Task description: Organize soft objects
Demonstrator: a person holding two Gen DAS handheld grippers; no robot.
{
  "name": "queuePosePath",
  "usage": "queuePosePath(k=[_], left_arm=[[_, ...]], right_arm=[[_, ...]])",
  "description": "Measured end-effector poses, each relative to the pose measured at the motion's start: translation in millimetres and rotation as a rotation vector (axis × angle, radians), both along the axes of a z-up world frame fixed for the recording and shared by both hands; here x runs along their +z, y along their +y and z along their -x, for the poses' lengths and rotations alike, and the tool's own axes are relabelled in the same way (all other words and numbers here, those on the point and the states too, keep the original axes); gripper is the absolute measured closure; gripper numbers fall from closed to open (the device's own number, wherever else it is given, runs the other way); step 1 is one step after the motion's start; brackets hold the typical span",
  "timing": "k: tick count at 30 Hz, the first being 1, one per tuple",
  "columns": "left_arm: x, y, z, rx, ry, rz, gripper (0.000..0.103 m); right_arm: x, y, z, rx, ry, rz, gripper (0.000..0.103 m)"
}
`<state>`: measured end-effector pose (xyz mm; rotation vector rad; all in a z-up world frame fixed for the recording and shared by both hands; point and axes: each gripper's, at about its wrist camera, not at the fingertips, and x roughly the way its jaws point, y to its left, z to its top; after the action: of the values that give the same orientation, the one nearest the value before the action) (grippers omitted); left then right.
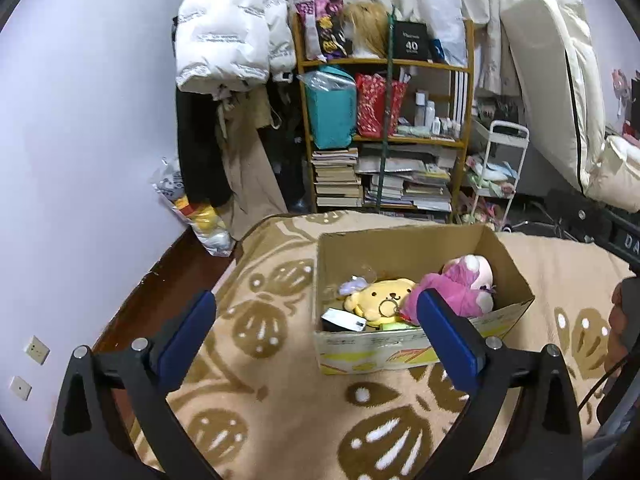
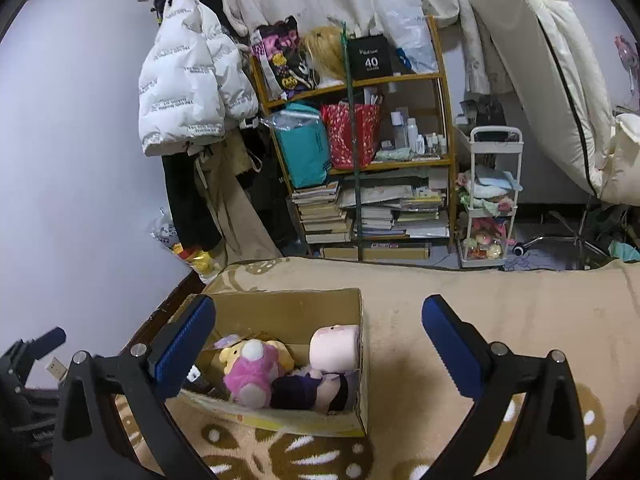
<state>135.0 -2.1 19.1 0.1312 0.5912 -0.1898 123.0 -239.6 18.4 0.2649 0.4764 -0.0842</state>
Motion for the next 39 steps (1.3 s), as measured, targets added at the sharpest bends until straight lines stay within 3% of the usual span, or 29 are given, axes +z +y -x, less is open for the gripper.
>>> queuePosePath(k=[9,18,31,39], left_arm=[[39,31,47,0.043,-0.062,0.019,0.003],[51,46,99,0.037,-0.103,0.01,0.003],[46,43,134,0.041,-0.193,0.001,0.003],[29,39,130,0.027,-0.156,-0.001,0.003]], right_arm=[[29,10,47,-0.017,-0.011,0.064,0.0],[52,9,102,-0.074,-0.049,0.097,0.0],[50,18,144,-0.107,-0.095,0.121,0.0],[43,22,150,-0.116,-0.12,0.126,0.0]])
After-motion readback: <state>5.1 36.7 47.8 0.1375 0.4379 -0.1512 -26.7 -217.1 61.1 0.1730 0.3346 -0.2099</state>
